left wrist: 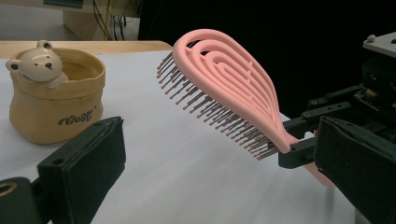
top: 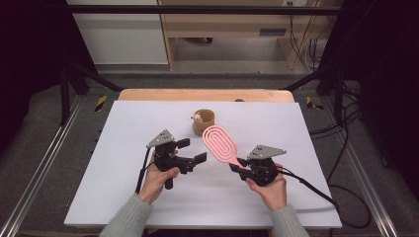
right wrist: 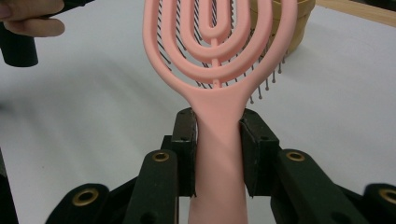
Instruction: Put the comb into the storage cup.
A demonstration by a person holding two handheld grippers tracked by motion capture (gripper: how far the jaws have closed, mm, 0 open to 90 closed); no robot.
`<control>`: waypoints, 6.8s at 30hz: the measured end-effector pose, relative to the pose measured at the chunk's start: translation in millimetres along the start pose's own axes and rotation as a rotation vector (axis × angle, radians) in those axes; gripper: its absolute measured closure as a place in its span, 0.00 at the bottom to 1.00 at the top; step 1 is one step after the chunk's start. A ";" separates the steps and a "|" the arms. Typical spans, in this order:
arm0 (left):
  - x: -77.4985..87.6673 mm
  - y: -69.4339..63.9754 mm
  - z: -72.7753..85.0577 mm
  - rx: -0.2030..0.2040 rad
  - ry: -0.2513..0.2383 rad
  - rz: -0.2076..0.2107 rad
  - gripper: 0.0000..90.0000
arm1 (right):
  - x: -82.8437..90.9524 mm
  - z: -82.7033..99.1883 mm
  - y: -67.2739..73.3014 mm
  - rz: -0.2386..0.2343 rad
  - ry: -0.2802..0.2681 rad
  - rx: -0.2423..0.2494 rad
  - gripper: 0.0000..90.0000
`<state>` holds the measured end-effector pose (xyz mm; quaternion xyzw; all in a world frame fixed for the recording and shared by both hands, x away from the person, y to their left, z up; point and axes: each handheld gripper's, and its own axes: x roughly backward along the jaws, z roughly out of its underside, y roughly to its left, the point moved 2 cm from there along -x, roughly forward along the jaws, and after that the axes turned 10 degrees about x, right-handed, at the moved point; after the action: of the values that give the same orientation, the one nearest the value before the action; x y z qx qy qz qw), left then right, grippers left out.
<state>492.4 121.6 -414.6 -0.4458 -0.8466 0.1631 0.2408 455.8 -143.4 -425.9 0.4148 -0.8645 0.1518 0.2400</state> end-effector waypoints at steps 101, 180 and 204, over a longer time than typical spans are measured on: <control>-32.4 -38.5 -3.5 0.159 -0.096 0.150 0.70 | -1.2 -4.4 7.1 -0.053 -0.084 0.022 0.78; 44.5 -16.2 -73.4 -0.011 -0.198 -0.110 0.70 | 19.5 46.1 -52.6 0.032 -0.071 -0.085 0.00; 44.1 -16.8 -96.0 -0.026 -0.213 -0.119 0.70 | 31.0 59.4 -66.8 0.050 -0.070 -0.104 0.00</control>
<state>512.7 155.0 -315.0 -0.3779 -0.8944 0.1838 0.1528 474.7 -231.5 -454.7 0.3853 -0.8891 0.0980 0.2268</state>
